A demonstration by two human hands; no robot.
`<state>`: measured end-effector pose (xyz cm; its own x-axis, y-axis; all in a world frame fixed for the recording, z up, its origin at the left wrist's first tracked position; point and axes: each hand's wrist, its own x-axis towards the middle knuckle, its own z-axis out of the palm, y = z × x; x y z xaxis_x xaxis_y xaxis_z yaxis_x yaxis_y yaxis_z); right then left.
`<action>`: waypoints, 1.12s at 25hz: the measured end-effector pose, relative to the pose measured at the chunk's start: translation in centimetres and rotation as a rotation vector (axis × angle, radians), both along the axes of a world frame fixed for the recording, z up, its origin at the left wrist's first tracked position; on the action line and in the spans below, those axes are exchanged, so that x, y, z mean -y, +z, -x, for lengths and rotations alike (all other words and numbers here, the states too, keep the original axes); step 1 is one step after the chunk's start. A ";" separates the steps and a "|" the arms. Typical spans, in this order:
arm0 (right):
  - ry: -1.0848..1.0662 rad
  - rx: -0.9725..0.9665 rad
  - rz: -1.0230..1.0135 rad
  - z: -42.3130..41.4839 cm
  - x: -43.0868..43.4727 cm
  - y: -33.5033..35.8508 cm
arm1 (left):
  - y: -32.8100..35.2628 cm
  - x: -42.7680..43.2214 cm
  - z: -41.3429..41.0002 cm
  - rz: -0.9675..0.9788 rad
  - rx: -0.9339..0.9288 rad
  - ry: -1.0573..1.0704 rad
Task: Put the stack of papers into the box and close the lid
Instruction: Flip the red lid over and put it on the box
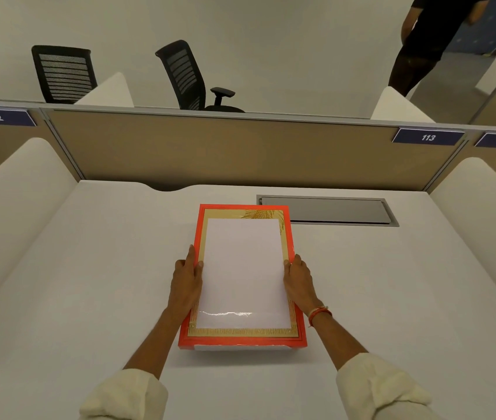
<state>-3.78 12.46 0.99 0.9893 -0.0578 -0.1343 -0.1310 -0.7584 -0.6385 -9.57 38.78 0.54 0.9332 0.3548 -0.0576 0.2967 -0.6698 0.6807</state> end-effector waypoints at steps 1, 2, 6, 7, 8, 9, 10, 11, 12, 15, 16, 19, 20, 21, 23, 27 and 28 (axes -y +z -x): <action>-0.005 0.000 -0.001 0.0 -0.1 0.0 | 0.0 0.0 -0.1 0.000 0.001 0.001; -0.009 0.001 -0.003 -0.1 -0.1 0.0 | 0.0 0.1 -0.1 -0.001 0.004 -0.001; -0.011 0.003 0.016 -0.5 -0.1 -0.2 | -0.1 0.2 -0.5 -0.004 0.009 -0.006; -0.014 -0.003 0.021 -0.6 0.0 -0.3 | -0.2 0.2 -0.5 -0.006 0.011 -0.004; -0.015 -0.008 0.024 -0.7 0.0 -0.4 | -0.4 0.2 -0.6 -0.008 0.012 -0.001; -0.012 -0.015 0.026 -0.7 0.1 -0.5 | -0.6 0.2 -0.6 -0.006 0.011 0.000; -0.007 -0.024 0.029 -0.7 0.1 -0.5 | -0.6 0.2 -0.6 0.003 0.005 -0.002; 0.000 -0.035 0.044 -0.7 0.1 -0.4 | -0.6 0.2 -0.7 0.011 -0.009 -0.003; 0.008 -0.035 0.085 -0.6 0.1 -0.4 | -0.6 0.3 -0.7 -0.008 -0.036 0.000; 0.041 0.103 0.301 -0.3 -0.4 0.0 | -0.2 0.8 -0.9 -0.344 -0.002 0.028; 0.082 0.179 0.350 -0.2 -0.8 0.4 | 0.1 1.1 -1.1 -0.451 0.056 -0.014; 0.227 0.266 0.414 -0.1 -2.1 0.6 | 0.2 2.2 -1.9 -0.561 0.166 -0.227; 0.246 0.257 0.411 -0.1 -2.4 0.4 | 0.1 2.5 -2.2 -0.562 0.156 -0.263; 0.254 0.239 0.401 -0.1 -2.6 0.1 | -0.2 2.6 -2.5 -0.549 0.133 -0.279; 0.264 0.201 0.393 -0.2 -2.7 -0.5 | -0.7 2.7 -3.1 -0.523 0.074 -0.294; 0.274 0.181 0.388 -0.4 -2.7 -1.3 | -1.7 2.5 -3.6 -0.513 0.009 -0.302; 0.270 0.185 0.383 -0.5 -2.7 -1.4 | -1.8 2.5 -3.7 -0.512 0.006 -0.299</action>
